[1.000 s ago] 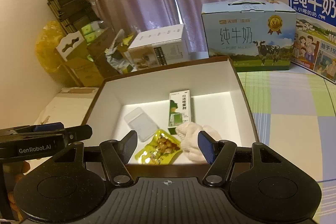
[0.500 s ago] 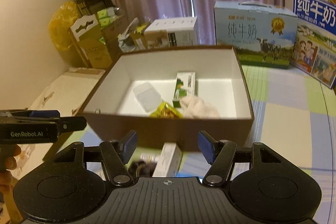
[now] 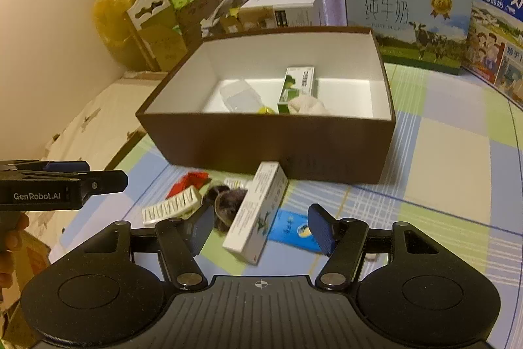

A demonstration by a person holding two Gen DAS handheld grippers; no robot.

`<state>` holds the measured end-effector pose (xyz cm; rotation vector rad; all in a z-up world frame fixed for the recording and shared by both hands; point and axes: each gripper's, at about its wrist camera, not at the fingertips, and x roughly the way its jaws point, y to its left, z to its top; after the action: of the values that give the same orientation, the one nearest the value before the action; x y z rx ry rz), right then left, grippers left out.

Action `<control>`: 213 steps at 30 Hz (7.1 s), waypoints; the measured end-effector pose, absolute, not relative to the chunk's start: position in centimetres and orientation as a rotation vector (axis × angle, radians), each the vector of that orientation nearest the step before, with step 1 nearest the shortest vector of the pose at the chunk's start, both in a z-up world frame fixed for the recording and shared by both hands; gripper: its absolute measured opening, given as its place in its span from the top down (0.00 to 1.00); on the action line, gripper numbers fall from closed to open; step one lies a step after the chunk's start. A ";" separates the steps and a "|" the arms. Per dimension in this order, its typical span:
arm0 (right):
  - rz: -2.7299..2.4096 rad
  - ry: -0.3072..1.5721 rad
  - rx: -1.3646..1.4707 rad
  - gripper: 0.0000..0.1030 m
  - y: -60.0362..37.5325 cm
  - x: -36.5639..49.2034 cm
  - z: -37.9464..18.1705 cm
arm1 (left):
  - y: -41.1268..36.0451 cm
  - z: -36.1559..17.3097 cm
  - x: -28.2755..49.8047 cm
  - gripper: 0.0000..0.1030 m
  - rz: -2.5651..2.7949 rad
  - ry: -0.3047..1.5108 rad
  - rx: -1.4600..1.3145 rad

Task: Organize objects
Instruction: 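Grasp the white pill blister with the left gripper, then grasp the blue hand cream tube with the right gripper while the left gripper holds the blister, then lift the blister and the tube over the box with both grippers, then lower the tube and blister into the box and open both grippers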

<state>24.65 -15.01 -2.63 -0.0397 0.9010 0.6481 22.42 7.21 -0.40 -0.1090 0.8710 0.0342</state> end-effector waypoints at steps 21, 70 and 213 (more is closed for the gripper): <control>0.597 1.021 -0.021 0.41 -18.1 24.0 -7.4 | 4.9 -5.2 21.5 0.31 -0.007 0.941 -0.010; 0.483 0.946 -0.039 0.56 -17.7 29.7 -10.1 | 8.4 -10.7 25.1 0.76 -0.127 1.079 0.012; 0.457 0.778 -0.088 0.64 -11.6 43.7 -3.9 | 8.3 -1.8 43.3 0.77 -0.002 0.874 0.058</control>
<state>43.73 -11.60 -3.86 -0.0877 0.7783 0.4572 43.28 8.32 -1.84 0.0581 0.8742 -0.0024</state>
